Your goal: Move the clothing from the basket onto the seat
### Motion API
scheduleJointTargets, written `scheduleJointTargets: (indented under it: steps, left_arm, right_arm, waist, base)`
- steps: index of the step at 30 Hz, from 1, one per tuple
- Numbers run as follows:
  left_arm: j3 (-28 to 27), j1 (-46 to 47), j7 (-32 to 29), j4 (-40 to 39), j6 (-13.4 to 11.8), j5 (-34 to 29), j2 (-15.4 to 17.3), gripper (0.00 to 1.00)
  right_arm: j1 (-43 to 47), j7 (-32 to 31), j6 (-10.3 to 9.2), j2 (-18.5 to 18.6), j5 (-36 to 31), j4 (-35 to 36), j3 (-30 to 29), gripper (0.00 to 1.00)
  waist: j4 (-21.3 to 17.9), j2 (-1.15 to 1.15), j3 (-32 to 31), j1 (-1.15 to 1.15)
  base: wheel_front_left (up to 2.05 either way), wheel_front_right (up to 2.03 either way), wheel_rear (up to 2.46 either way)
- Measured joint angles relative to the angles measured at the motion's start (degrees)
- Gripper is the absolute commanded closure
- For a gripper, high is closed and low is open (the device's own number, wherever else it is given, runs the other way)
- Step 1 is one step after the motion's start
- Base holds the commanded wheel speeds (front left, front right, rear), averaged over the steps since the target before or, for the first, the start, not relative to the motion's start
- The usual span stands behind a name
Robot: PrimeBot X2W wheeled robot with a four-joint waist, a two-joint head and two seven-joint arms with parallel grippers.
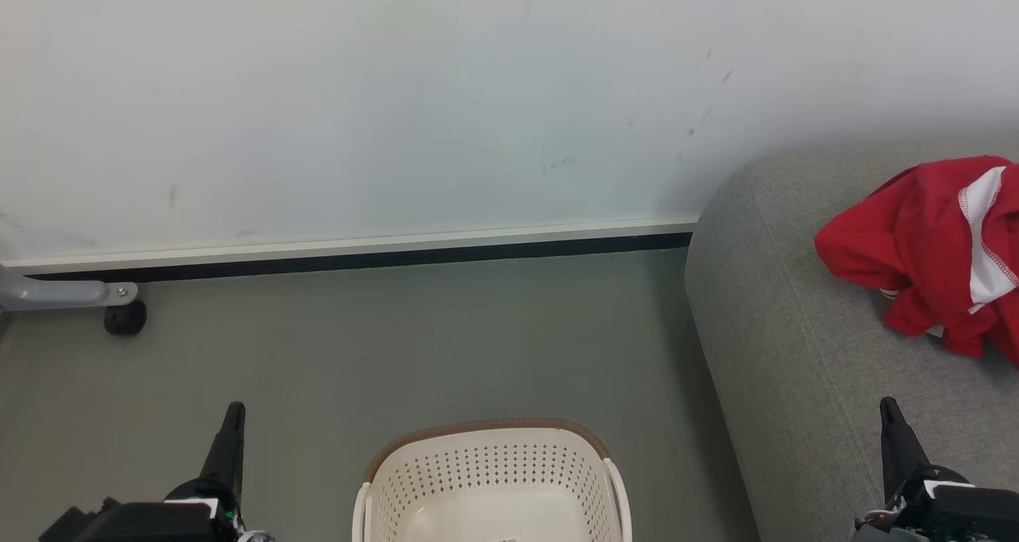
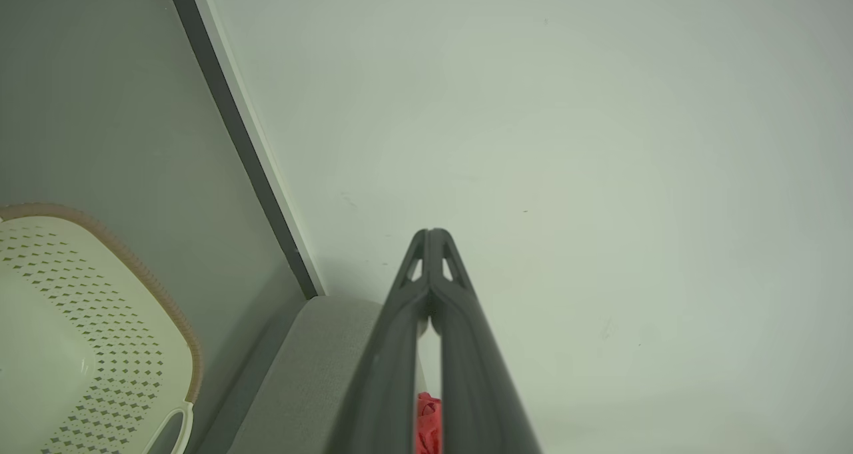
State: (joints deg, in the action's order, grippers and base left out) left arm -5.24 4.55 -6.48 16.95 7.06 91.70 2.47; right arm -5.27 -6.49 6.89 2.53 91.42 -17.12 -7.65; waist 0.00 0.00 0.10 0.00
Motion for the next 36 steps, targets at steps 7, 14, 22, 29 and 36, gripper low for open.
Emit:
scheduleJointTargets:
  steps: [7,14,22,29,36]
  left_arm:
    - [0.0,0.0,0.0,0.01,0.01,0.0,0.0,1.0]
    - [0.0,0.01,0.0,0.01,0.01,0.0,0.0,1.0]
    - [0.0,0.01,0.0,0.01,0.01,0.0,0.0,1.0]
    - [0.0,0.01,0.0,0.01,0.01,0.0,0.0,1.0]
    - [0.0,0.01,0.0,0.01,0.01,0.0,0.0,1.0]
  right_arm:
    - [0.0,0.0,0.0,0.0,0.0,0.0,0.0,1.0]
    - [0.0,0.0,0.0,0.0,0.0,0.0,0.01,1.0]
    - [0.0,0.0,0.0,0.0,0.0,0.0,0.01,1.0]
    - [0.0,0.0,0.0,0.0,0.0,0.0,0.01,1.0]
    - [0.0,0.0,0.0,0.0,0.0,0.0,0.01,1.0]
  waist:
    - [0.0,0.0,0.0,0.0]
    - [0.0,0.0,0.0,0.0]
    - [0.0,0.0,0.0,0.0]
    - [0.0,0.0,0.0,0.0]
    - [0.0,0.0,0.0,0.0]
  base:
    - [0.0,0.0,0.0]
    - [0.0,0.0,0.0]
    - [0.0,0.0,0.0]
    - [0.0,0.0,0.0]
    - [0.0,0.0,0.0]
